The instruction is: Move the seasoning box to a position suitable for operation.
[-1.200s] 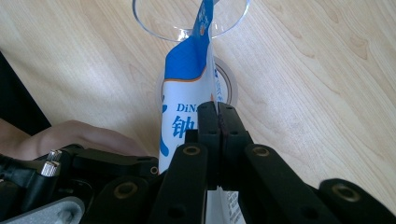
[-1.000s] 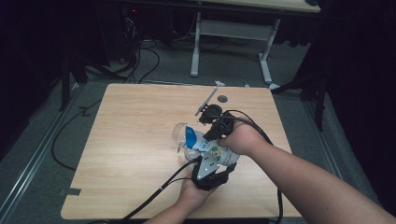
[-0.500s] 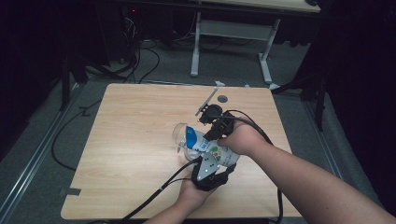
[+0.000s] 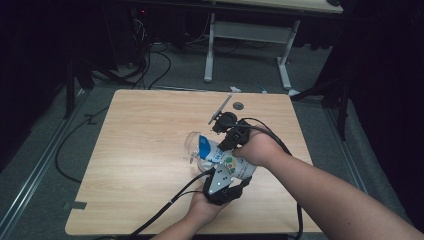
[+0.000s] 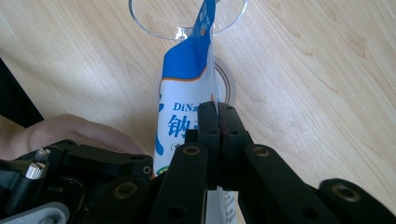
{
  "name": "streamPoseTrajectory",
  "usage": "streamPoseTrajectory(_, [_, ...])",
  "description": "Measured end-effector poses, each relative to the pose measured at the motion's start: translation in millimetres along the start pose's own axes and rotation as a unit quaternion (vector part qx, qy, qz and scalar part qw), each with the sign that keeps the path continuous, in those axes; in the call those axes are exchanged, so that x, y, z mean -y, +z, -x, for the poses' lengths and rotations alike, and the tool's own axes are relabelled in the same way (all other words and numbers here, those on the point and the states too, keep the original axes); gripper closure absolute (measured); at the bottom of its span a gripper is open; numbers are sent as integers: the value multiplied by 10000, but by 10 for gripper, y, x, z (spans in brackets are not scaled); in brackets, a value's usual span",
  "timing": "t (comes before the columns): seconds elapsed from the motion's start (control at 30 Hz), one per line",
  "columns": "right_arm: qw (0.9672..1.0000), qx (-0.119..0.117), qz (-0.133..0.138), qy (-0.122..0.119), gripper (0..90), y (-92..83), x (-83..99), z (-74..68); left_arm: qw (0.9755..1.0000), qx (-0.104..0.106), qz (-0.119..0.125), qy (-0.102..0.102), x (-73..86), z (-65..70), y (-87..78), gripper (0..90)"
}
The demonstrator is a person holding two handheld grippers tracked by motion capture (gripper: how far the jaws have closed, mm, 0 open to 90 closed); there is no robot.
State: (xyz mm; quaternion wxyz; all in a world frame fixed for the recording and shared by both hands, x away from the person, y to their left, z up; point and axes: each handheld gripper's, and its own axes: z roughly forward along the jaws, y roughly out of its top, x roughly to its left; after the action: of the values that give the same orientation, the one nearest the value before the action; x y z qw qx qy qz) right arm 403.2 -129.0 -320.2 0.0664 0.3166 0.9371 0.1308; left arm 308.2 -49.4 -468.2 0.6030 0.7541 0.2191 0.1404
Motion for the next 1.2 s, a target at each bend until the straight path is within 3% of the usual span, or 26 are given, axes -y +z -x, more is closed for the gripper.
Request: streamPoseTrajectory(1.2, [10000,30,-7,-57,897,15,-36,-25,9999,-19,90,-93,-35,-4,28,580])
